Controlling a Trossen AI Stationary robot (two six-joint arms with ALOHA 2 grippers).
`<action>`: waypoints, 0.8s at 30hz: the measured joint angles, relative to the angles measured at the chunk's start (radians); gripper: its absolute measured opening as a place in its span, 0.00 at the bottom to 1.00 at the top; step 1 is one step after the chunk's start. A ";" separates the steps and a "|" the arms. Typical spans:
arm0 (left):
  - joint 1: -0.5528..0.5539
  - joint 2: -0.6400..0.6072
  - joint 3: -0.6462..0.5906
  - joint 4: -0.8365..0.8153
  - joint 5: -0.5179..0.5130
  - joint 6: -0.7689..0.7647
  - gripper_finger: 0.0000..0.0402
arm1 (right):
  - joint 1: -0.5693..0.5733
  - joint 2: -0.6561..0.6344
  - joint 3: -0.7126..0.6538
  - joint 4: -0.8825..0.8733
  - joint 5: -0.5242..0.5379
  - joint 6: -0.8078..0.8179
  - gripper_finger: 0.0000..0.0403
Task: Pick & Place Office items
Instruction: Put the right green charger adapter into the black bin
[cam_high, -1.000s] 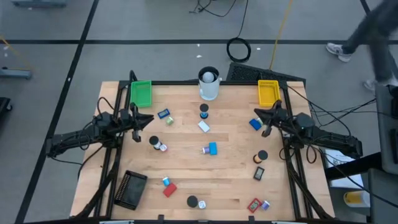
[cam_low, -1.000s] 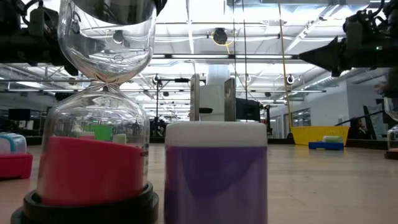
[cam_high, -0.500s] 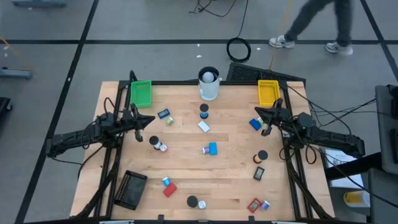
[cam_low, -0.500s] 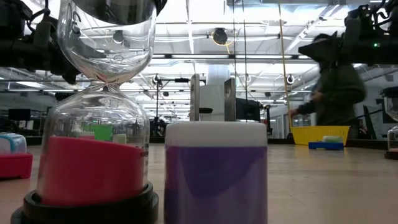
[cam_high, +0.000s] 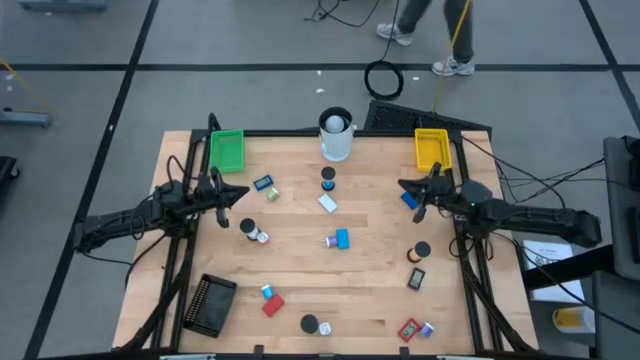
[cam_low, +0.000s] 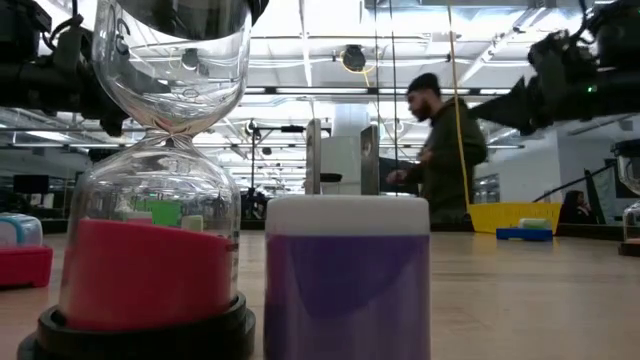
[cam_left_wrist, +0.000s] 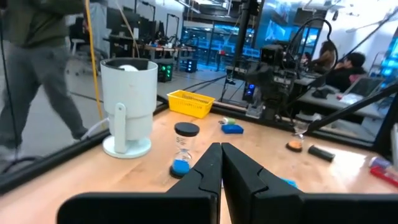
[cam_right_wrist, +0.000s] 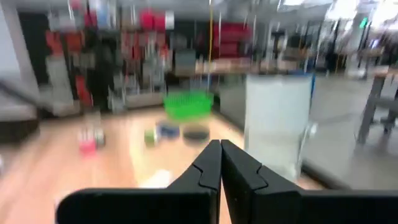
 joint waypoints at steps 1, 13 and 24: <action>0.000 0.000 0.000 -0.001 0.000 0.022 0.02 | 0.000 0.029 0.018 0.001 0.017 -0.011 0.00; 0.000 0.000 0.000 -0.005 0.001 0.147 0.02 | 0.000 0.278 0.137 -0.075 0.121 0.035 0.00; 0.000 0.000 0.000 -0.017 0.002 0.167 0.02 | 0.000 0.300 0.238 -0.245 0.129 0.092 0.00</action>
